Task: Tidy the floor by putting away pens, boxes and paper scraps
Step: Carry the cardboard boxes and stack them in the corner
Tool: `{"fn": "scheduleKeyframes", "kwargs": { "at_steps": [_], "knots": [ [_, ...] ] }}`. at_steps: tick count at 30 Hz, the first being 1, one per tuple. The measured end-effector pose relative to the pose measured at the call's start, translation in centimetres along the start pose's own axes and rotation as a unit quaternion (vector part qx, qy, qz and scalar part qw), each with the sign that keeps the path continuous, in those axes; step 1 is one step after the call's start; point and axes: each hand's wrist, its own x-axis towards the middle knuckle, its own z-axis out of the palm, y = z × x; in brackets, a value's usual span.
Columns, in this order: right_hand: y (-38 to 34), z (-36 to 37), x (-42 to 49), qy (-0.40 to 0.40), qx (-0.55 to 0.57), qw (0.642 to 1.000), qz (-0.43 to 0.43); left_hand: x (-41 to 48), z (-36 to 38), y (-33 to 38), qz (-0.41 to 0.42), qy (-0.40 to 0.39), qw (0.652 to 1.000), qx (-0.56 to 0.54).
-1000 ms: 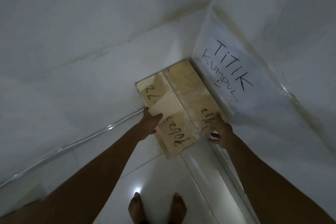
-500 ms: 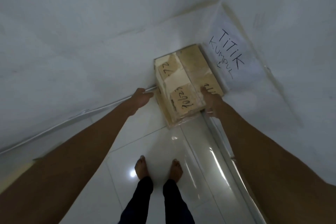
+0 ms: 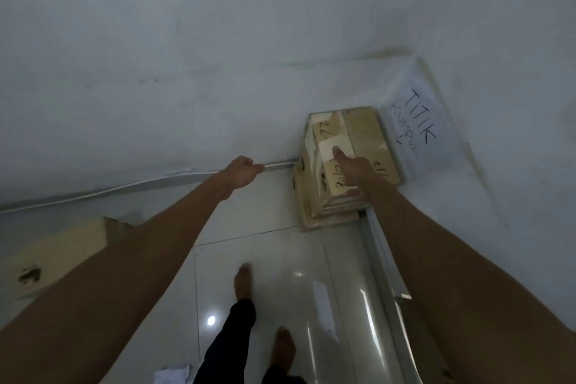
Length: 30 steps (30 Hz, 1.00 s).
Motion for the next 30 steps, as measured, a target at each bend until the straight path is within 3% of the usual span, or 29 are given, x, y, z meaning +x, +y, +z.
{"fn": "scheduleKeyframes", "kwargs": {
  "at_steps": [6, 15, 30],
  "knots": [
    [1.2, 1.9, -5.5, -0.033, -0.065, 0.995, -0.062, -6.9, -1.0, -4.7, -0.005, 0.049, 0.998, -0.038],
    [2.0, 7.0, -10.9, -0.06, -0.097, 0.99, -0.083, -14.3, -2.5, -11.0, -0.019, 0.11, 0.988, -0.104],
    [3.6, 24.7, -18.9, -0.143, -0.203, 0.96, -0.132, -23.3, -11.2, -28.4, -0.11, 0.176, 0.959, -0.192]
  ]
}}
